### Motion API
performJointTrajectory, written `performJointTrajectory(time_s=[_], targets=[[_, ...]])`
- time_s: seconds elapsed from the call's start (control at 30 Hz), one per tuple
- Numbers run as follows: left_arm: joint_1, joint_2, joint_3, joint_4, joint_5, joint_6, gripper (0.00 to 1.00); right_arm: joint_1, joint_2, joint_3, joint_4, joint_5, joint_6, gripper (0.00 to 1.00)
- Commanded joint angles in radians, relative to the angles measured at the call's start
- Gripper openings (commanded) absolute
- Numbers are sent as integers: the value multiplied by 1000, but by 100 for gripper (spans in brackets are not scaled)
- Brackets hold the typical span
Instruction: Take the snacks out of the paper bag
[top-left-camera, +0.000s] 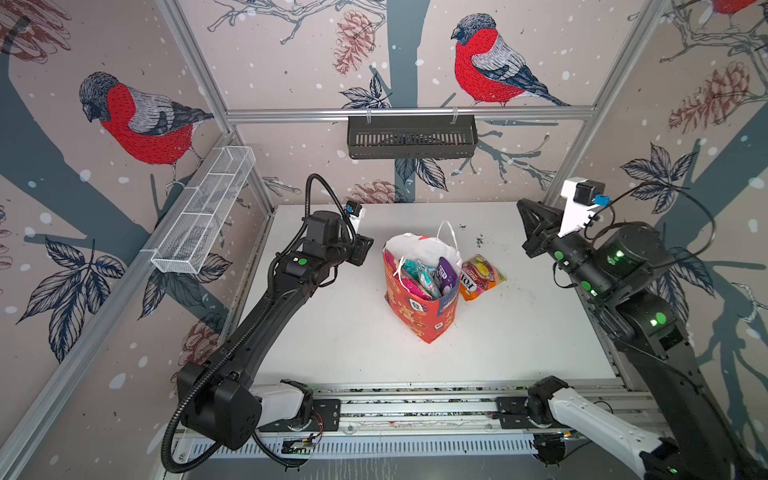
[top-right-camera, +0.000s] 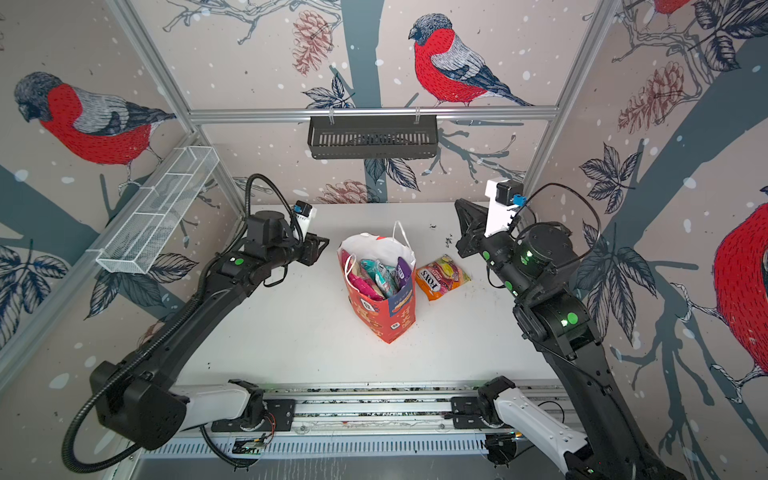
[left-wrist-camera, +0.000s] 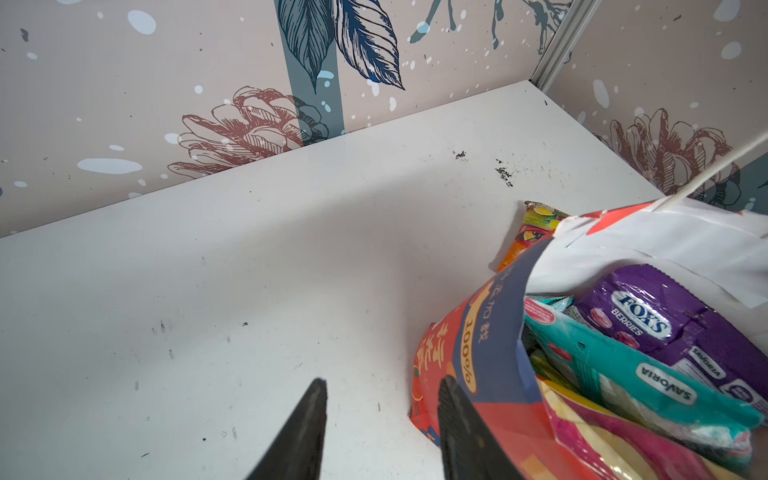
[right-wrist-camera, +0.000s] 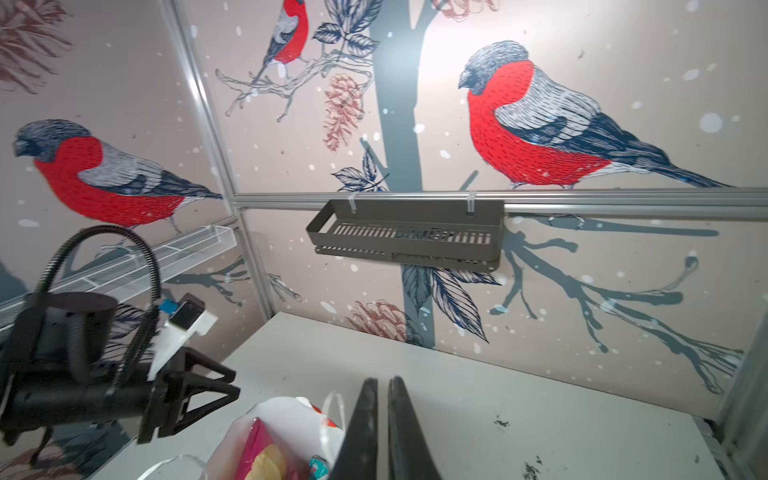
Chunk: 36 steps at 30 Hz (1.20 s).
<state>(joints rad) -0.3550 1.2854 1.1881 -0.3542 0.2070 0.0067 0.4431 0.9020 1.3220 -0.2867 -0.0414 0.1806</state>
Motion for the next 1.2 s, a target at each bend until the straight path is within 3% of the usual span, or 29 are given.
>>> performJointTrajectory(time_s=[0.0,0.17,0.23,0.6,1.17], targets=[[-1,22,10,48,15,-6,44,-6,36,-11,-27,24,8,10],[-1,49,29,51,15,-2,44,19,116,51,-93,-231,-10,17],[-1,49,21,63,15,-7,44,52,148,80,-142,-258,-33,20],[-1,46,25,57,17,-4,44,325,308,178,-472,-136,-145,32],[-1,18,20,45,15,5,44,415,539,284,-667,5,-152,42]])
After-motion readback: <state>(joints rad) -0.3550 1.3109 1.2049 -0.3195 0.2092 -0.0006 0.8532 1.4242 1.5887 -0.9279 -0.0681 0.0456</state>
